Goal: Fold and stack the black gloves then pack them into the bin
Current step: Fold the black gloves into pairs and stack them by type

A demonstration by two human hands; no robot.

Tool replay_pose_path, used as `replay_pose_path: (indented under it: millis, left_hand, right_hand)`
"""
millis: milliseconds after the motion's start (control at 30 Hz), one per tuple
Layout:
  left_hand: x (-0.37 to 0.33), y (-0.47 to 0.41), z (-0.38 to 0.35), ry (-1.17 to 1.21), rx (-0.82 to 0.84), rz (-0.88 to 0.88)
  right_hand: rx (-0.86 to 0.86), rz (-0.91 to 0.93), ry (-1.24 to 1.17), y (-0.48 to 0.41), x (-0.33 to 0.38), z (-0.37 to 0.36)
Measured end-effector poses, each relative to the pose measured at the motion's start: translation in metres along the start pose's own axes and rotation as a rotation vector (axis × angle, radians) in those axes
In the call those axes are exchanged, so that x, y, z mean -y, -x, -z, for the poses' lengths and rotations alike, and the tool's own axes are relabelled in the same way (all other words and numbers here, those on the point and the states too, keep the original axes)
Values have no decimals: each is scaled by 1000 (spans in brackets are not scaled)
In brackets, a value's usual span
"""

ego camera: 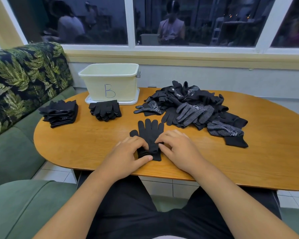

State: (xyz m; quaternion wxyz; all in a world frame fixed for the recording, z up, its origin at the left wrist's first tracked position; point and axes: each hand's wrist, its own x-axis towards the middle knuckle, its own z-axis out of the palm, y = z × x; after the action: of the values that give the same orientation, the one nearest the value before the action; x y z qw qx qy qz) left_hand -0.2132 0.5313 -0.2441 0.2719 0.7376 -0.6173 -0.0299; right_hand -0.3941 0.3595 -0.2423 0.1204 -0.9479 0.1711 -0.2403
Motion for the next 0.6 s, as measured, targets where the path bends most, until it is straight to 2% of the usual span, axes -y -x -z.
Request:
replay_pose_path:
  millis: [367,600]
  left_hand:
    - [0,3,2,7,-15,-42]
    - [-1,9,0,-58,-37,-112]
  right_hand:
    - [29,-42,13,7,4,6]
    - [44,-130,-94,4,-3,2]
